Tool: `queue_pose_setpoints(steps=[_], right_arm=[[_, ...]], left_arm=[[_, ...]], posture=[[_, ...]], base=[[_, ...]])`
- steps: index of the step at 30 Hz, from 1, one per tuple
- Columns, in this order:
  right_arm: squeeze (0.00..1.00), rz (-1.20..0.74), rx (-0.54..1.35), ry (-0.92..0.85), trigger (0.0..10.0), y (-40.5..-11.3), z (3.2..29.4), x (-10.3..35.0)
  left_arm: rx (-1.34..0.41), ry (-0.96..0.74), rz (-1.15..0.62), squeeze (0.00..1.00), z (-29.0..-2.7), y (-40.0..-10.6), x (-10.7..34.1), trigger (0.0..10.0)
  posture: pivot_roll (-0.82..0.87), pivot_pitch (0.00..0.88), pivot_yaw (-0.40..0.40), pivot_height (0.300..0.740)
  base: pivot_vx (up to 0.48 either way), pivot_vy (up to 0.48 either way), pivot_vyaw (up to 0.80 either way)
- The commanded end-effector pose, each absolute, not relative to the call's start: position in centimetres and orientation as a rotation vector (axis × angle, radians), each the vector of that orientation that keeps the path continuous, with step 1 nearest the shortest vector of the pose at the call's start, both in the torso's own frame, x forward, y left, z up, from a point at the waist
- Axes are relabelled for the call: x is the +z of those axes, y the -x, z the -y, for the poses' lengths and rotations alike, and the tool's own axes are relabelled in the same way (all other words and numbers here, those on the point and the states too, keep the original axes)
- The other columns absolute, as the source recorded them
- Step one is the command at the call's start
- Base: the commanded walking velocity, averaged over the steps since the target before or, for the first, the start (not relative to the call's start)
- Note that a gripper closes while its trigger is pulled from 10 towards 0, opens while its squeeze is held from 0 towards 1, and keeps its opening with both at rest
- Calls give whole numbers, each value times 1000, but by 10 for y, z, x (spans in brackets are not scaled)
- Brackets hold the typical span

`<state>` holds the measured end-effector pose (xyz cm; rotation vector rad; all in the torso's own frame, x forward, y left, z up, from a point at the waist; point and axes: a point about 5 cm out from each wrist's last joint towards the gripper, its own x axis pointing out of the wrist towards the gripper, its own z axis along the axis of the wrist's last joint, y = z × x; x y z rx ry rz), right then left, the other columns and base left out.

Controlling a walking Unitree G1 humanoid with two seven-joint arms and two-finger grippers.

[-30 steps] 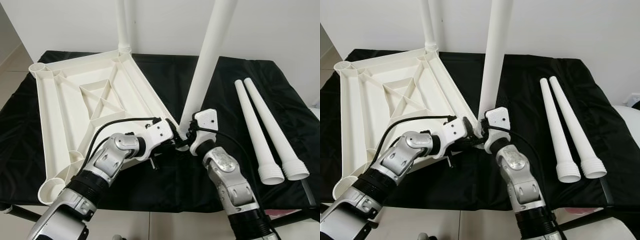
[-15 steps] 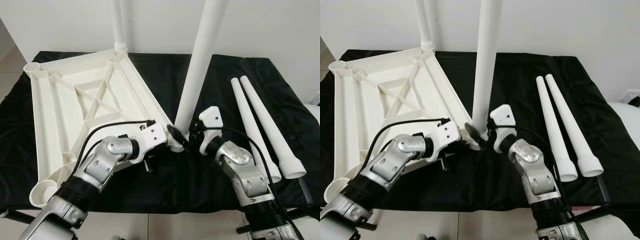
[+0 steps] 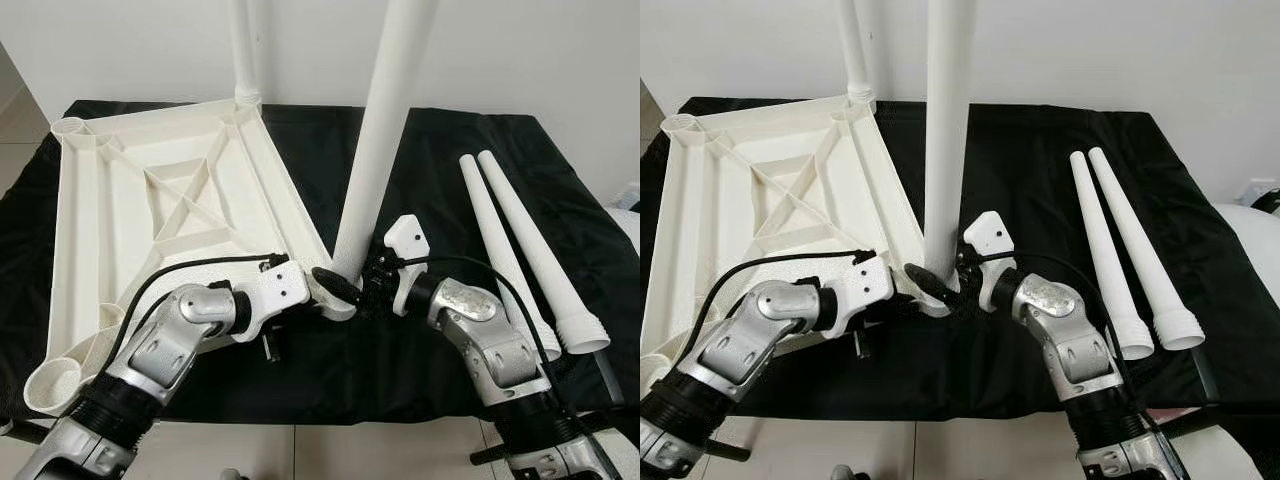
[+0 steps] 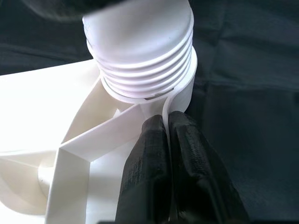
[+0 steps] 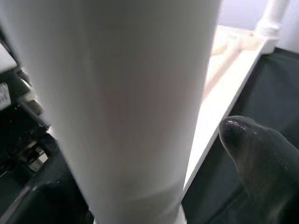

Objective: Building children table

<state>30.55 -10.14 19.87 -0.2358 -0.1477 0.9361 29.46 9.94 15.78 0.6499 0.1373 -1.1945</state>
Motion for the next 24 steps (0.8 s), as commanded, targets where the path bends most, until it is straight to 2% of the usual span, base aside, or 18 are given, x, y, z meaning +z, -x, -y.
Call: queue_pose_setpoints(steps=[1,5,6,12,19,24], right_arm=[[0,129,958,236,10000,-306,100,196],[0,128,972,228,10000,-306,101,197],[0,127,981,218,0,-306,100,197],[0,99,1024,168,0,-300,98,190],[0,69,993,151,0,-297,97,180],[0,-7,769,194,0,-305,98,154]], left_arm=[[-1227,-653,-219,0,-103,-288,144,0],[-1226,-649,-219,0,-104,-287,144,0],[-1225,-648,-219,0,-104,-287,144,0],[-1225,-644,-219,0,-102,-287,145,0],[-1219,-635,-213,0,-100,-289,146,0],[-1174,-574,-179,0,-90,-298,153,0]], posture=[[66,107,-45,740],[66,105,-46,740],[66,104,-47,740],[63,109,-40,740],[59,112,-38,740],[55,122,-39,740]], base=[[0,0,0],[0,0,0],[0,0,0],[0,0,0],[0,0,0],[0,0,0]])
